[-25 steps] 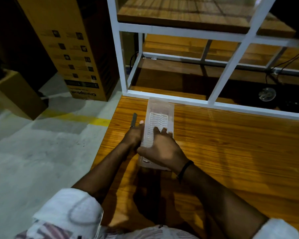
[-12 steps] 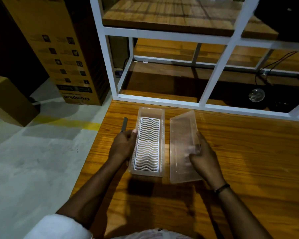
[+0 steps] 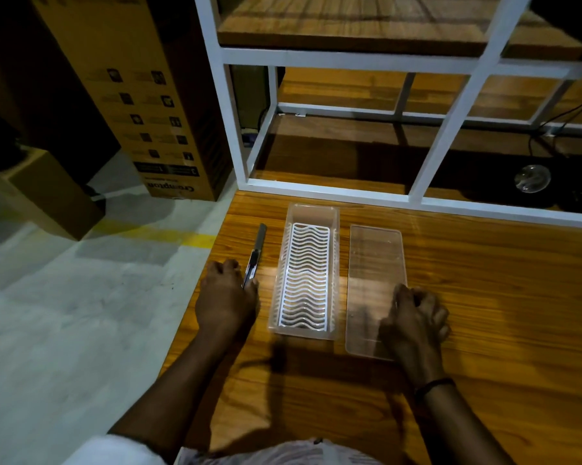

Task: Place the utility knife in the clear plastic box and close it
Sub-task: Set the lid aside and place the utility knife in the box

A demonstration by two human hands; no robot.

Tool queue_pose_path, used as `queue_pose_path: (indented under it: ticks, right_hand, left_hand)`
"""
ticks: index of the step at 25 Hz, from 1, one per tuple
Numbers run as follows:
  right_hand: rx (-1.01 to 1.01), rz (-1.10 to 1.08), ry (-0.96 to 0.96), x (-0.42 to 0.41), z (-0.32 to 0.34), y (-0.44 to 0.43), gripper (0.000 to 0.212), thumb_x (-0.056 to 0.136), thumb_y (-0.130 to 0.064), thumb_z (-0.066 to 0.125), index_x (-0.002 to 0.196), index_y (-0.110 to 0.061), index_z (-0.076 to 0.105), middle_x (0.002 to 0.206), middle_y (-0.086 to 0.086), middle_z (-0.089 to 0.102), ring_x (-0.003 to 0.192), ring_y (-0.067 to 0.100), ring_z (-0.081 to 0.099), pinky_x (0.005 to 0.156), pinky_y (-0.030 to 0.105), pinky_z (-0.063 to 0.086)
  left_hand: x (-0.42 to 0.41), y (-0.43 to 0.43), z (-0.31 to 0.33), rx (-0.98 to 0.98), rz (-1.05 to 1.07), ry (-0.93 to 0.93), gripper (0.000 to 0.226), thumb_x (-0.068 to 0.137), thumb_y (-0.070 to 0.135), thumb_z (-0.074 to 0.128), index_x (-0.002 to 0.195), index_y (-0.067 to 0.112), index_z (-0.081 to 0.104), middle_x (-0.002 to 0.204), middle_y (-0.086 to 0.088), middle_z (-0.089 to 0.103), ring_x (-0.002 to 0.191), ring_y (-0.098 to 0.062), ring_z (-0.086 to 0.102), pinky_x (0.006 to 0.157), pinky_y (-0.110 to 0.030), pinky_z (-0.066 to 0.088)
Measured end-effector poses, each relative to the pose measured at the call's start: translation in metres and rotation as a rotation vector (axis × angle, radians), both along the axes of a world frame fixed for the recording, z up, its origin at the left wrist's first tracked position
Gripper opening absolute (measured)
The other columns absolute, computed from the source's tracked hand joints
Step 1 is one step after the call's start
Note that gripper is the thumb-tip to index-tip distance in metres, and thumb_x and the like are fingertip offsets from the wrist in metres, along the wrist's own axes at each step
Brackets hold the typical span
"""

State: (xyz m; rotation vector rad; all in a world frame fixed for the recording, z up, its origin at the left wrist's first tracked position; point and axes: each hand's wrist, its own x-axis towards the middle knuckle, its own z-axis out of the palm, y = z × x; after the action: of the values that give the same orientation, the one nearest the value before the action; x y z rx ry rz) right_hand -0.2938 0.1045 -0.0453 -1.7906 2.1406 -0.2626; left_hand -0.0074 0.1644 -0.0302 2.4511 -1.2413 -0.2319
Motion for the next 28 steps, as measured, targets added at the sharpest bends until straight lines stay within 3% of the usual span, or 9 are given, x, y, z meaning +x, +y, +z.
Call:
queue_pose_path:
  ticks: [4, 8, 15, 17, 21, 25, 28]
  right_hand:
    - [-0.109, 0.095, -0.062, 0.001, -0.001, 0.010, 0.057, 0.072, -0.027, 0.067, 0.126, -0.030, 0.050, 0.144, 0.009, 0.032, 0.122, 0.031, 0.025, 0.099, 0.049, 0.029]
    - [-0.222, 0.128, -0.115, 0.001, 0.003, 0.015, 0.059, 0.067, -0.037, 0.057, 0.125, -0.027, 0.054, 0.142, 0.009, 0.036, 0.123, 0.030, 0.028, 0.097, 0.047, 0.031]
    - [-0.248, 0.139, -0.184, 0.011, 0.004, 0.013, 0.058, 0.071, -0.016, 0.071, 0.126, -0.027, 0.058, 0.146, 0.006, 0.039, 0.130, 0.029, 0.026, 0.104, 0.051, 0.030]
    - [-0.240, 0.142, -0.201, 0.014, 0.004, 0.013, 0.058, 0.070, -0.014, 0.072, 0.125, -0.028, 0.058, 0.146, 0.005, 0.039, 0.131, 0.030, 0.025, 0.105, 0.051, 0.029]
    - [-0.267, 0.162, -0.298, 0.017, 0.006, 0.012, 0.055, 0.073, -0.007, 0.071, 0.122, -0.029, 0.060, 0.143, 0.002, 0.042, 0.132, 0.028, 0.026, 0.105, 0.048, 0.031]
    - [-0.395, 0.298, -0.389, 0.022, 0.008, 0.018, 0.050, 0.075, 0.002, 0.070, 0.119, -0.021, 0.065, 0.132, 0.005, 0.053, 0.127, 0.027, 0.037, 0.098, 0.044, 0.043]
    - [-0.448, 0.335, -0.508, 0.037, 0.020, 0.018, 0.041, 0.079, 0.002, 0.068, 0.115, -0.019, 0.066, 0.120, 0.002, 0.059, 0.118, 0.020, 0.051, 0.094, 0.035, 0.048]
  left_hand:
    - [0.003, -0.003, 0.000, 0.069, 0.001, -0.039, 0.039, 0.093, 0.043, 0.065, 0.118, 0.013, 0.063, 0.125, -0.014, 0.059, 0.104, -0.035, 0.064, 0.081, -0.044, 0.058]
    - [0.003, -0.012, 0.007, 0.120, 0.029, -0.052, 0.029, 0.092, 0.034, 0.067, 0.107, 0.010, 0.068, 0.108, -0.013, 0.068, 0.095, -0.033, 0.068, 0.078, -0.040, 0.059]
    - [0.008, -0.021, 0.014, 0.203, 0.110, 0.210, 0.023, 0.072, 0.032, 0.077, 0.085, 0.014, 0.072, 0.086, -0.008, 0.072, 0.081, -0.030, 0.071, 0.073, -0.039, 0.062]
    - [0.010, -0.021, 0.013, 0.162, 0.118, 0.249, 0.017, 0.075, 0.030, 0.078, 0.081, 0.015, 0.072, 0.083, -0.006, 0.073, 0.079, -0.028, 0.071, 0.071, -0.035, 0.060]
    - [0.015, -0.015, 0.012, 0.002, 0.166, 0.582, 0.021, 0.083, 0.030, 0.081, 0.074, 0.014, 0.071, 0.069, -0.004, 0.072, 0.064, -0.020, 0.070, 0.059, -0.028, 0.054]
    - [0.003, 0.002, 0.024, -0.225, 0.223, 1.006, 0.013, 0.086, 0.019, 0.080, 0.083, 0.008, 0.075, 0.069, -0.006, 0.076, 0.067, -0.026, 0.075, 0.054, -0.031, 0.059]
    - [-0.006, 0.010, 0.039, -0.281, 0.173, 1.087, 0.011, 0.087, 0.020, 0.078, 0.083, 0.010, 0.076, 0.070, -0.003, 0.077, 0.067, -0.020, 0.074, 0.062, -0.032, 0.060]
